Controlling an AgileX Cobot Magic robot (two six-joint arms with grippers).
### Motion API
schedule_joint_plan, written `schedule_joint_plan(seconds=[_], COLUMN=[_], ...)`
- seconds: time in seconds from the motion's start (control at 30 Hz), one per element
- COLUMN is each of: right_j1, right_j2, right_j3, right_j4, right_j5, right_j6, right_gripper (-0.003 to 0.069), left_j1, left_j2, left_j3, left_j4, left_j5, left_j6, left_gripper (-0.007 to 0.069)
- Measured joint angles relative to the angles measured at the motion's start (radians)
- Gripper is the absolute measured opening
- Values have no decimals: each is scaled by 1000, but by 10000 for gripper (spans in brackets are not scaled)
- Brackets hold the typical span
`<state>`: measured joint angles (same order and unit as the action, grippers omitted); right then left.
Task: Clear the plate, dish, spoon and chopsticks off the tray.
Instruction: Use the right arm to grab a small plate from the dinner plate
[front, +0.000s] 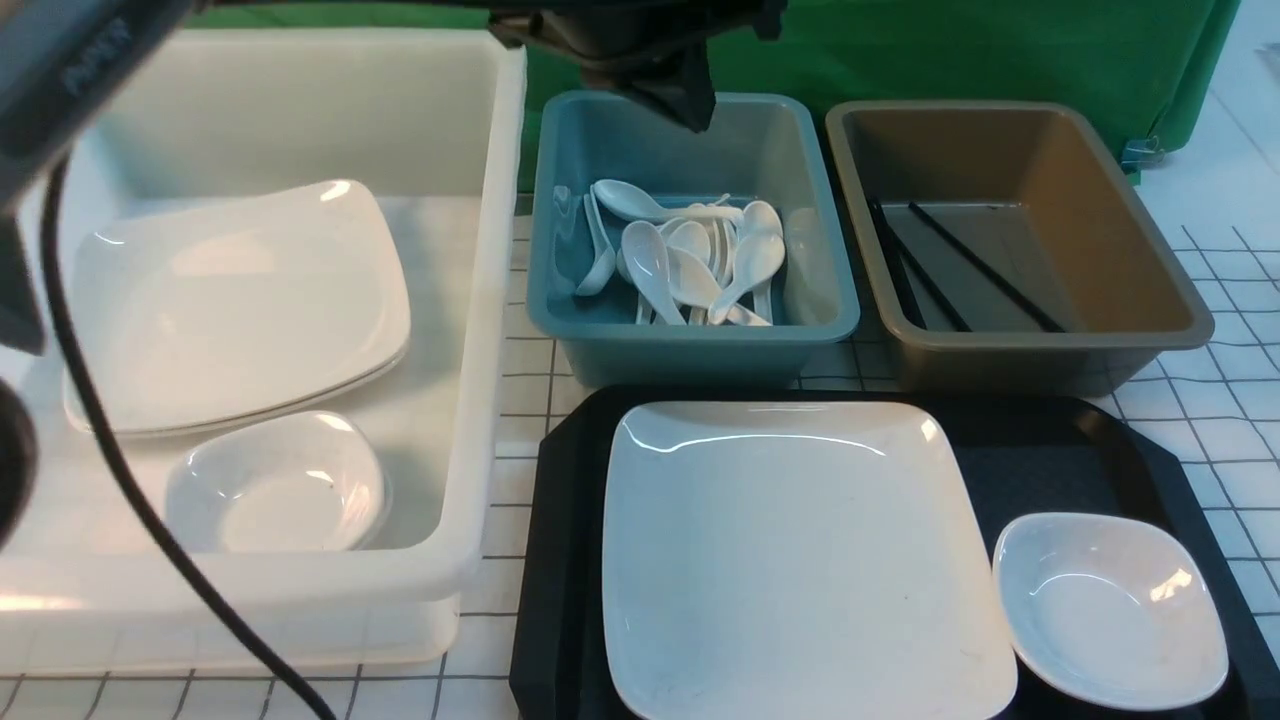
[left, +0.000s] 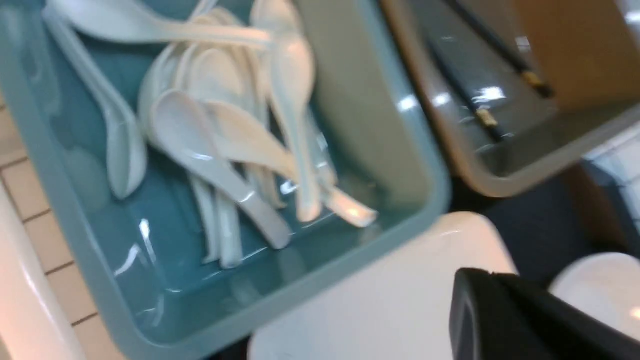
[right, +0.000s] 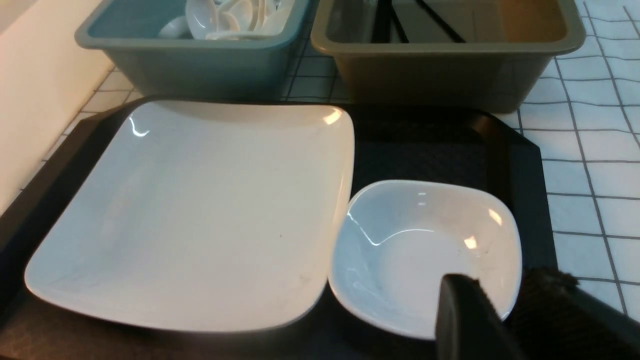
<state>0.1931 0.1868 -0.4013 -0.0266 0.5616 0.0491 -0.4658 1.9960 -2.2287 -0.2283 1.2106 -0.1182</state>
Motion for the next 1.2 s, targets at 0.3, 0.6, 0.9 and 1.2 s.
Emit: schedule_joint_plan(seconds=[0.3,0.6,0.9,1.2], right_j1=[0,0,0,0], right_j2=[0,0,0,0], right_j3=[0,0,0,0], right_j4=[0,0,0,0], right_j5=[0,-1,-1,-1], right_j6=[1,1,1,1], right_gripper=[227,234,238,239], left_j1=[-57,-127,-170,-177], left_j2=[-226,-391,-424,-431], left_j3=[335,852,1136,1147], left_j4=[-138,-130,-115,-123], left_j5=[3,1,-194,-389], left_j6=[93,59,-92,-106], left_gripper=[-1,9,221,461])
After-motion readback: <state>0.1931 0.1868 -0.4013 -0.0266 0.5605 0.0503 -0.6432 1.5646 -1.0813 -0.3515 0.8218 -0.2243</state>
